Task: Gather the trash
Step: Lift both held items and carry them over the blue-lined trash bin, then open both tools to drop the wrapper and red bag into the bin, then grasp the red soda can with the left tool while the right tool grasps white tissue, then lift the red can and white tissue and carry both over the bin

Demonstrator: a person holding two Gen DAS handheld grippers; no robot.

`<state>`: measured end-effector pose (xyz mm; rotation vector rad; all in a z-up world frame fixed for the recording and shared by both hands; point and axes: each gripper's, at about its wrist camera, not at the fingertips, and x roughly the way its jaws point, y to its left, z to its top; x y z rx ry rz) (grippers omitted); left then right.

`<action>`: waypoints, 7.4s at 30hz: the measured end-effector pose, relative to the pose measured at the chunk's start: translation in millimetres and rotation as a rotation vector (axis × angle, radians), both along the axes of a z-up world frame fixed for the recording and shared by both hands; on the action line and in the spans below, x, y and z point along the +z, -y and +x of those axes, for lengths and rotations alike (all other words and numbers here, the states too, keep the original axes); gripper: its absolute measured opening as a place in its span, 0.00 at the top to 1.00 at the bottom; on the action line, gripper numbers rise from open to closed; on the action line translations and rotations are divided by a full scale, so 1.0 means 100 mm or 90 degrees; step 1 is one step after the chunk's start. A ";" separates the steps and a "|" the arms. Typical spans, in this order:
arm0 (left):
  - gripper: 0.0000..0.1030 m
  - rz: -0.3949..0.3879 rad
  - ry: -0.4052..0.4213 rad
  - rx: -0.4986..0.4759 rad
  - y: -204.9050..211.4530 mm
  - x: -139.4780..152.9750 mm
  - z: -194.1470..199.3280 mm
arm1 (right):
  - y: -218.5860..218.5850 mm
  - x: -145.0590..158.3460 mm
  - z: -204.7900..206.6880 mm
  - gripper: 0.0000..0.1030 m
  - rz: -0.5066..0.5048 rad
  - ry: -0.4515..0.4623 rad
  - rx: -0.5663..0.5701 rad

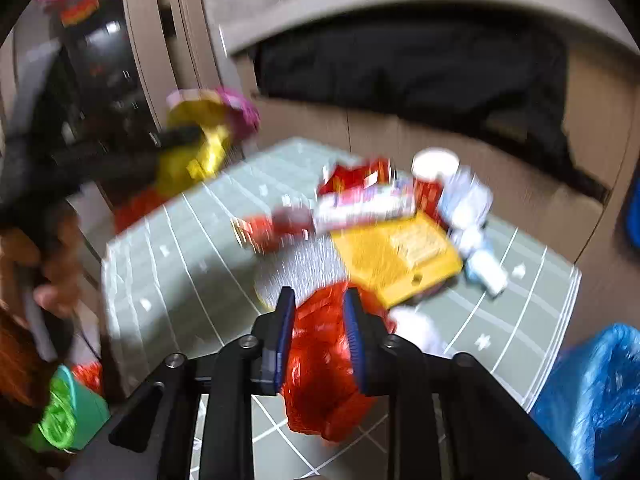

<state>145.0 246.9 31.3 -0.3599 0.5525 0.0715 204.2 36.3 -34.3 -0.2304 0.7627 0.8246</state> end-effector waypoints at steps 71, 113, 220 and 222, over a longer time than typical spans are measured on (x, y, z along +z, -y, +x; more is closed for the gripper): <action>0.98 0.025 -0.101 -0.376 3.64 -0.29 1.59 | 3.42 0.53 0.40 0.84 0.100 0.094 -0.435; 0.64 0.020 -0.049 -0.081 1.14 -0.13 0.68 | 2.10 0.43 0.08 0.69 0.088 0.066 -0.285; 0.76 0.211 0.119 -0.238 3.00 0.67 0.86 | 2.80 1.15 0.02 0.93 0.077 0.217 -0.324; 0.76 0.215 0.106 -0.259 3.20 0.55 0.92 | 2.97 1.08 0.04 0.93 0.074 0.207 -0.345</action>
